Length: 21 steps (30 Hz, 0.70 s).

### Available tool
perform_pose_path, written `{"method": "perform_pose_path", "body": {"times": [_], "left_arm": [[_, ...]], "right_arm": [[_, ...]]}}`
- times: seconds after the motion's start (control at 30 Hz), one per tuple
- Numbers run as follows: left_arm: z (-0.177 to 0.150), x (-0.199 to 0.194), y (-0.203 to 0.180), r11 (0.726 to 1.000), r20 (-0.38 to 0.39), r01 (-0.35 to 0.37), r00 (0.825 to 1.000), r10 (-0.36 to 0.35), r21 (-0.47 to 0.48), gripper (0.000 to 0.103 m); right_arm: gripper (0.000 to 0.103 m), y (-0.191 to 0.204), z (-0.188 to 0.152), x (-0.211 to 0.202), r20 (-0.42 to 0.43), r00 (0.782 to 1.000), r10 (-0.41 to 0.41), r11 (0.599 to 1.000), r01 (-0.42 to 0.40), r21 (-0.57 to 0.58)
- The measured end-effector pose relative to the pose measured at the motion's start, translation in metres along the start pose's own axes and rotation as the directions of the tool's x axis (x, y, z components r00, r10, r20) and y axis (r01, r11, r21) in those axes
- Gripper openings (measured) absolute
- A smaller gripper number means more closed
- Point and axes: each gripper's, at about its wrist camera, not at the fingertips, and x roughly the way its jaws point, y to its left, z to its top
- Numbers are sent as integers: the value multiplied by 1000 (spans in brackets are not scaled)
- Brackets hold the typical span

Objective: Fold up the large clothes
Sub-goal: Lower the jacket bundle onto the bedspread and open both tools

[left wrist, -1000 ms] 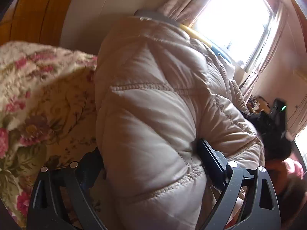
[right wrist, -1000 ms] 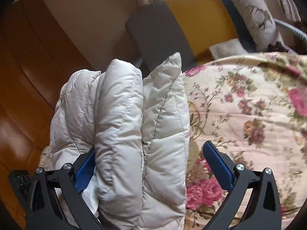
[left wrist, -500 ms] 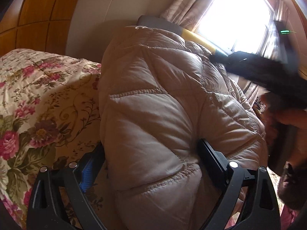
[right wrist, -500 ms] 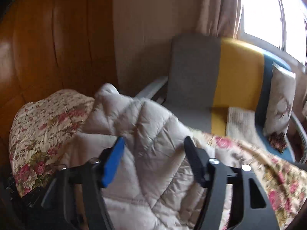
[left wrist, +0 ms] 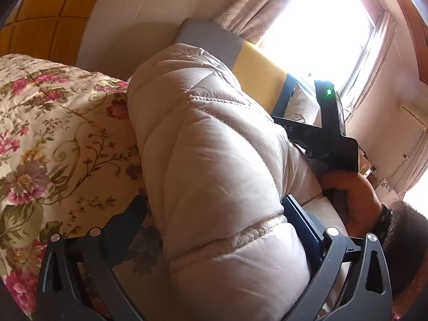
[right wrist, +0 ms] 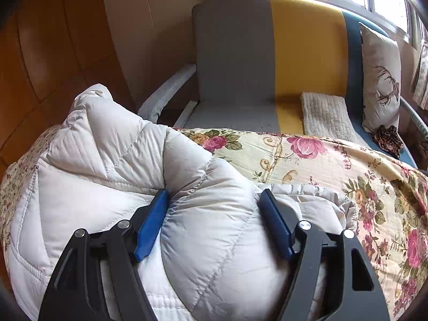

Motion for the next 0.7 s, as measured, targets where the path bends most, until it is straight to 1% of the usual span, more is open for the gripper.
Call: {"method": "perform_pose_path", "body": {"times": [0.07,0.1,0.13,0.2,0.27,0.33,0.37,0.4,0.47,0.5,0.53,0.6,0.63,0.7], "left_arm": [[0,-3,1,1000,-9,-17,1000,17,-17,100],[0,-4,0,999,-14,-28,1000,28,-18,100],[1,-8,-2,999,-17,-49,999,49,-12,100],[1,-20,-7,996,-11,-90,996,90,14,100],[-1,-31,-11,993,1,-113,994,113,29,100],[-3,-42,-15,989,7,-144,990,144,30,100],[-5,-46,-16,988,9,-151,989,151,27,100],[-7,-50,-17,987,11,-158,987,157,21,100],[-10,-58,-19,985,13,-173,985,173,6,100],[-12,-63,-20,984,13,-177,984,177,-1,100],[-14,-67,-21,983,8,-182,983,182,-11,100],[-17,-74,-23,979,-3,-205,979,205,-17,100],[-18,-78,-26,973,-4,-231,973,231,-8,100],[-21,-86,-30,963,-3,-269,963,269,21,100]], "right_arm": [[74,5,1,-7,7,1000,2,1000,-2,-17],[81,10,6,-11,15,1000,14,1000,-14,-17],[90,9,6,-20,29,999,32,999,-32,-12],[93,6,3,-49,101,992,79,997,-80,7],[95,2,-2,-78,150,987,58,998,-61,20],[98,-2,-11,-96,179,983,27,999,-34,36],[98,-5,-18,-100,182,983,7,999,-17,50],[98,-8,-23,-100,175,984,-35,998,25,61],[101,-15,-33,-86,115,979,-169,984,161,77],[101,-21,-37,-77,90,981,-174,981,165,98],[101,-27,-40,-71,72,985,-155,982,146,122],[101,-36,-42,-67,61,990,-129,980,118,162],[101,-38,-41,-72,68,990,-126,978,113,175],[101,-35,-42,-89,110,986,-123,980,103,171]]}}
